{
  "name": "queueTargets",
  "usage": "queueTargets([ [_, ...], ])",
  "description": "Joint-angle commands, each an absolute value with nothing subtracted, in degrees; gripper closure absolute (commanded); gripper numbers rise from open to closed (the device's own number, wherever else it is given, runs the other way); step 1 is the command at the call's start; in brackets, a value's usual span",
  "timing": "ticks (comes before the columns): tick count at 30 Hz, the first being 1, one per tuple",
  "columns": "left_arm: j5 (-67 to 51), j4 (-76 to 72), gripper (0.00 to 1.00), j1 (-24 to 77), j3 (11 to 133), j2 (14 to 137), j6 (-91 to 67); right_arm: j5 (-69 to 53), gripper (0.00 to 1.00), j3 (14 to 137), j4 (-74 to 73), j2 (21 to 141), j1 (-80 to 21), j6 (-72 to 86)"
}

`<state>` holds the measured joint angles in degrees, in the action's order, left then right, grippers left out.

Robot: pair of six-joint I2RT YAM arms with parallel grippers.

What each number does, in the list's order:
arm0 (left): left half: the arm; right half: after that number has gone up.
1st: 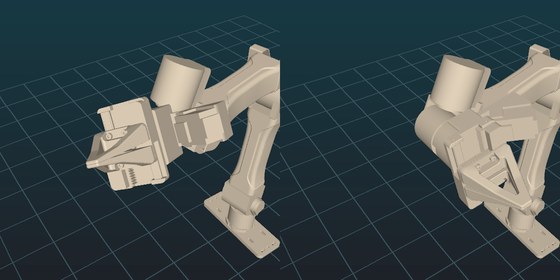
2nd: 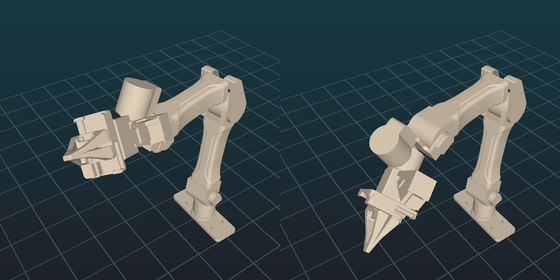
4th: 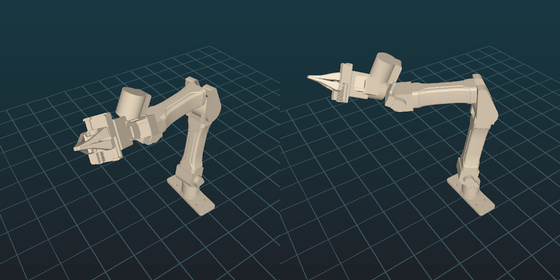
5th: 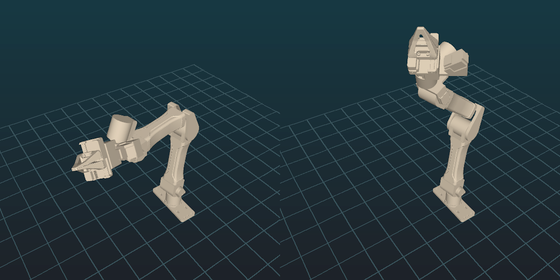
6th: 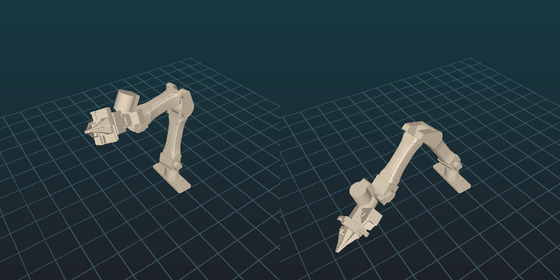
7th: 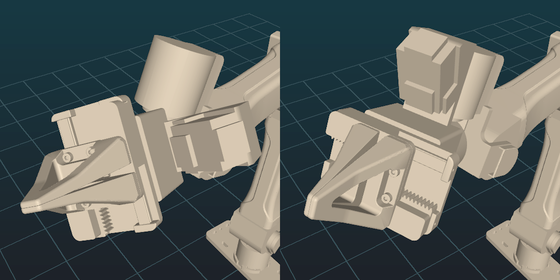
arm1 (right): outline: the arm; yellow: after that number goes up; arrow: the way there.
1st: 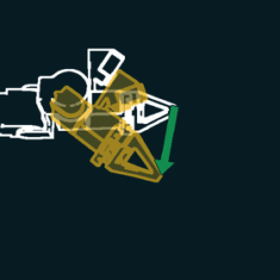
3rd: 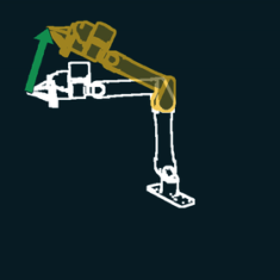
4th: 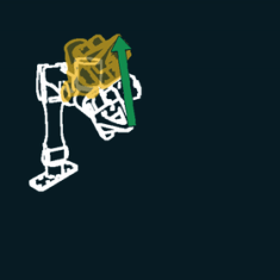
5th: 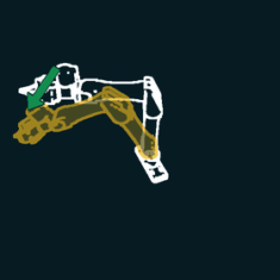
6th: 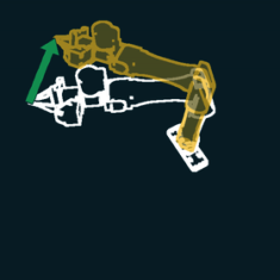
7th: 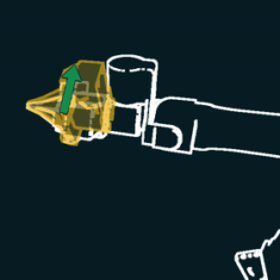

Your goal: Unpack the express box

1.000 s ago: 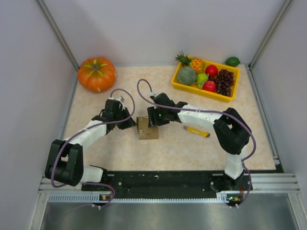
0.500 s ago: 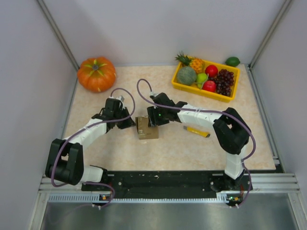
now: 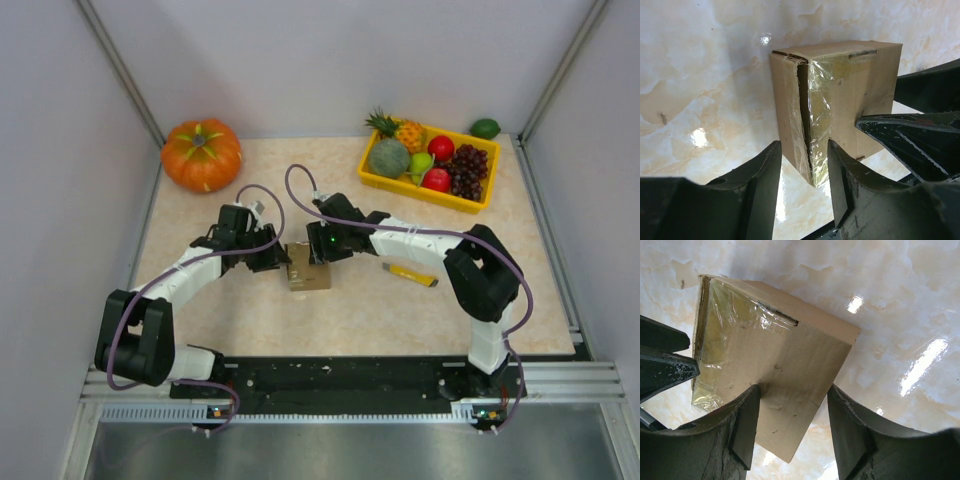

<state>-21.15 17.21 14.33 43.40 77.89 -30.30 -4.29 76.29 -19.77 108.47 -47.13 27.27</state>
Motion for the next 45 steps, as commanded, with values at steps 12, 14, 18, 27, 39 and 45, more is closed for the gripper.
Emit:
queueTargets([
  [12, -19.4, 16.1, 0.66, 14.1, 39.9, 77.1, -31.9, 0.4, 0.47, 77.3, -24.4, 111.9, -47.1, 26.9],
  [14, -19.9, 15.9, 0.65, 14.1, 39.4, 78.2, -32.1, 0.4, 0.47, 77.3, -24.4, 111.9, -47.0, 26.9],
  [18, -15.9, 18.3, 0.66, 14.0, 39.4, 78.8, -31.8, 0.4, 0.47, 77.4, -24.5, 111.9, -47.1, 26.9],
  [27, -6.2, 25.1, 0.8, 14.0, 42.5, 78.2, -29.3, 1.0, 0.47, 77.5, -24.8, 112.1, -47.0, 27.2],
  [39, -10.8, 24.0, 0.89, 14.0, 43.2, 79.9, -27.9, 0.8, 0.47, 78.4, -25.0, 112.2, -47.0, 26.8],
  [45, -12.1, 22.6, 0.67, 14.1, 43.7, 80.0, -28.9, 0.4, 0.47, 78.9, -25.0, 112.1, -47.0, 26.6],
])
